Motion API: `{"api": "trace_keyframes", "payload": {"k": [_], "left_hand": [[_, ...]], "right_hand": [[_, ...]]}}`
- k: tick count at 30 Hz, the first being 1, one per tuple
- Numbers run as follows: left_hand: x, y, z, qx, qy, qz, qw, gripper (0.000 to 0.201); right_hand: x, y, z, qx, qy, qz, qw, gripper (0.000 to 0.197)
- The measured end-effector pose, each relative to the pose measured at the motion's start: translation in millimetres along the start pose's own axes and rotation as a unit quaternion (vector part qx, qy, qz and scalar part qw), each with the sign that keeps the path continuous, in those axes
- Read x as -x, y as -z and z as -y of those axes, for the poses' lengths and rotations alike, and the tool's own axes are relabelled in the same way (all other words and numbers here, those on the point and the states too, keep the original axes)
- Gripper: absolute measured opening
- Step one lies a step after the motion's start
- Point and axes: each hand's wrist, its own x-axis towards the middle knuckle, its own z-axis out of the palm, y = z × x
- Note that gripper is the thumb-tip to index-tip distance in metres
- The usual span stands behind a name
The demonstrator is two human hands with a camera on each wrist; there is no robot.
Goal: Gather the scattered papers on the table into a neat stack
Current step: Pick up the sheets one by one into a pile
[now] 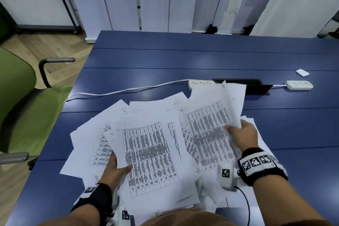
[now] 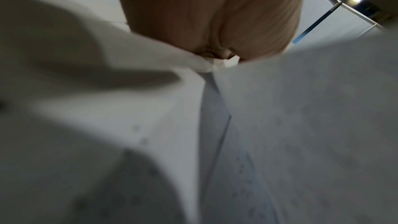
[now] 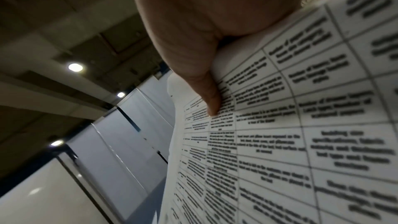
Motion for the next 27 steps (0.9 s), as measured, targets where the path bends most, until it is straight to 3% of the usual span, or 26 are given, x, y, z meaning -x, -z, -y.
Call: {"api": "trace_keyframes", "payload": {"k": [4,9,12,15,18,22,23,25,27], "left_hand": [[0,-2,-2,0.018,0.006,-0.004,1.0,0.087],[0,-2,-2,0.035,0.016,-0.015,0.999,0.086],[1,-2,-1,0.036,0.014,-0.019,0.999,0.1],[8,-7,-5,-0.021,-0.036,-0.029,0.999,0.117],[15,-18,-12,-0.055,-0.084,-0.045,0.994,0.108],[23,-26,-27,0.09,-0.052,-0.01,0.994,0.062],[23,-24,-30,0.106,-0.044,-0.007,0.993,0.065],[17,-19,-27,0.063,-0.047,-0.013,0.997,0.1],[14,-17,-32,0.036,-0.02,-0.016,0.999,0.108]], "right_hand": [[2,33,51,-0.032,0.1,-0.012,0.994,0.011],[17,56,107,-0.164,0.179,-0.028,0.97,0.006],[29,66,134,-0.236,0.2,-0.065,0.949,0.009],[33,60,142,-0.307,0.199,-0.062,0.929,0.015],[32,27,123,-0.302,0.132,-0.023,0.944,0.027],[32,-42,58,-0.256,-0.022,0.1,0.961,0.043],[32,-58,41,-0.234,-0.06,0.135,0.961,0.046],[38,-81,13,-0.188,-0.109,0.18,0.959,0.043],[40,-96,-14,-0.14,-0.144,0.217,0.955,0.04]]}}
